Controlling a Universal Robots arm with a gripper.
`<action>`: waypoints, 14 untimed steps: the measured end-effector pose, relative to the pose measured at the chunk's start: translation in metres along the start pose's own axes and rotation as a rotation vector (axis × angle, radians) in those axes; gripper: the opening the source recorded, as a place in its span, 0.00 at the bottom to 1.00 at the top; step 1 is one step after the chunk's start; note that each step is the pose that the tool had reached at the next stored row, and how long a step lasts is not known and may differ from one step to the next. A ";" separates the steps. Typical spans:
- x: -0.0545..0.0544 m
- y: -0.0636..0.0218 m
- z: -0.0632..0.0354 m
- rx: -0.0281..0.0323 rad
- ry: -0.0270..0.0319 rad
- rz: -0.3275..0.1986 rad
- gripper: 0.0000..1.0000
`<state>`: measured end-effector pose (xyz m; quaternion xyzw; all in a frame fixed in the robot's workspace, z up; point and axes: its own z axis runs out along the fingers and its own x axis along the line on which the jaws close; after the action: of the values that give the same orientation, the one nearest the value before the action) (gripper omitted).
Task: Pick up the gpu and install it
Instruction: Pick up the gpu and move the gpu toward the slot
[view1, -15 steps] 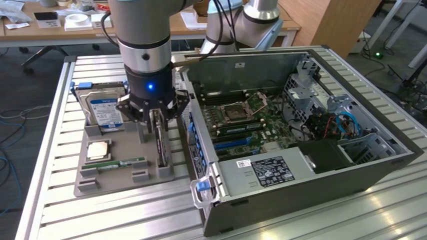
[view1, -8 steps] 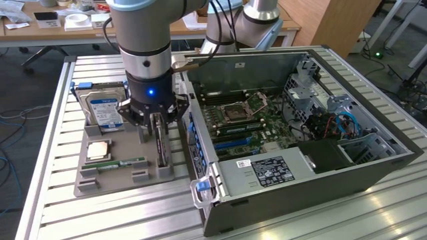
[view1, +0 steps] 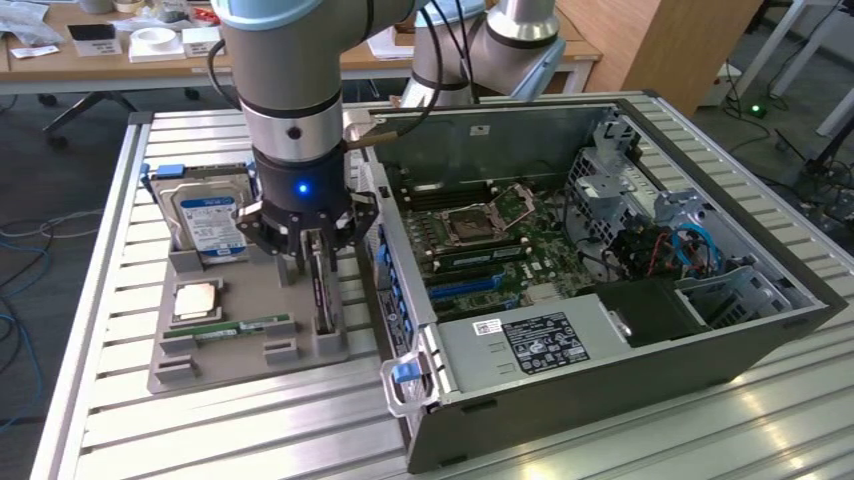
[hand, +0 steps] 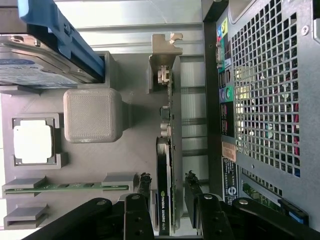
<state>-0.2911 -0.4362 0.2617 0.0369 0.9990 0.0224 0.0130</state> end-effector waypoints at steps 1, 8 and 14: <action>0.000 0.0000 0.0001 0.0000 -0.0001 0.000 0.42; 0.000 0.0000 0.0005 -0.0007 -0.0032 0.000 0.42; 0.000 -0.0001 0.0018 -0.0008 -0.0099 -0.002 0.42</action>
<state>-0.2911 -0.4362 0.2598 0.0362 0.9989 0.0227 0.0180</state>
